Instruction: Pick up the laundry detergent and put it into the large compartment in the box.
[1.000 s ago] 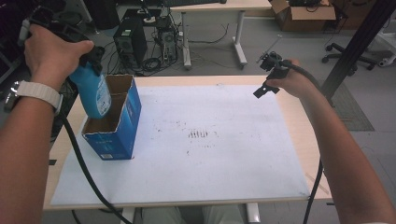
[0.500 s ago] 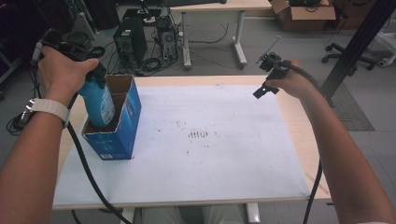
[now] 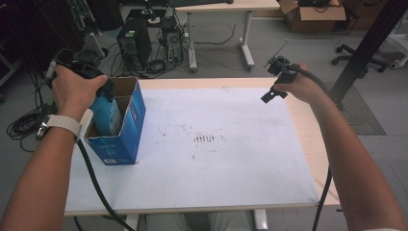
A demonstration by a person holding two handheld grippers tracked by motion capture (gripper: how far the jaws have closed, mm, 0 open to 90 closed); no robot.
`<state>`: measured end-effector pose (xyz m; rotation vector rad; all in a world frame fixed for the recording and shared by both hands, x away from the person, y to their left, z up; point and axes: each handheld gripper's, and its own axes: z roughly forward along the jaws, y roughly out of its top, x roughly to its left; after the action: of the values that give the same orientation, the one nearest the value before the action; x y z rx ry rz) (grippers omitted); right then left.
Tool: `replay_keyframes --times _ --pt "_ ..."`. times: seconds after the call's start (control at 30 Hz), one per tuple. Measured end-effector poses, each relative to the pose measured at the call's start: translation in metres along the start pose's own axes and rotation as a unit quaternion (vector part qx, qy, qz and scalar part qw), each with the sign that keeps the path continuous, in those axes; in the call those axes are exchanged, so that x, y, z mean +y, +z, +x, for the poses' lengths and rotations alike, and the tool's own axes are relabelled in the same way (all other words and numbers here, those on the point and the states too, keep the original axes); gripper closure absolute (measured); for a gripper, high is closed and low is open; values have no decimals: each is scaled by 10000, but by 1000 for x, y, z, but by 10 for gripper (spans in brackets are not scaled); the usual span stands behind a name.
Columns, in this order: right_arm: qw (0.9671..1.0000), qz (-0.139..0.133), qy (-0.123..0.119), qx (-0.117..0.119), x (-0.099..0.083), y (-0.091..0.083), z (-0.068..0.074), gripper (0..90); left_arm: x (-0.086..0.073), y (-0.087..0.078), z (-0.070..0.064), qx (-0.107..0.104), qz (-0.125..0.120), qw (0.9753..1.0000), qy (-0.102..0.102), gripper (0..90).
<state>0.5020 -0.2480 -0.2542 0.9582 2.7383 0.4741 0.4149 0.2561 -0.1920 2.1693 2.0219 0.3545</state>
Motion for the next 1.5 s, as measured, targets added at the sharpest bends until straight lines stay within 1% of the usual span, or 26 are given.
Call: replay_keyframes --times 0.07,0.27,0.3,0.4,0.67,0.97,1.07,1.2,1.4,1.5 --pt "10000 -5 -1 13 0 0 0 81 -1 6 -1 -1 48 10000 22 376" --pt "10000 22 15 6 -1 2 -1 81 -4 26 -2 -26 76 9999 72 376" --pt "10000 11 16 13 -1 2 -1 81 -5 29 -2 -27 119 9999 93 376" --pt "10000 30 36 22 -2 3 -2 81 -6 38 -2 -24 140 9999 83 376" --pt "10000 38 56 20 -4 5 -3 81 -10 55 -2 -43 172 9998 55 376" --pt "10000 17 69 37 -5 5 -3 81 -12 66 -2 -64 226 9997 82 376" --pt "10000 29 87 32 -6 5 -4 81 -14 70 0 -92 218 9997 35 375" --pt "9999 30 99 36 -7 6 -5 81 -16 75 0 -66 246 9997 70 375" --pt "9999 42 89 42 -7 7 -4 81 -17 81 0 -84 277 9995 97 375" --pt "9999 46 79 46 -6 8 -4 81 -17 81 0 -91 270 9996 91 375"
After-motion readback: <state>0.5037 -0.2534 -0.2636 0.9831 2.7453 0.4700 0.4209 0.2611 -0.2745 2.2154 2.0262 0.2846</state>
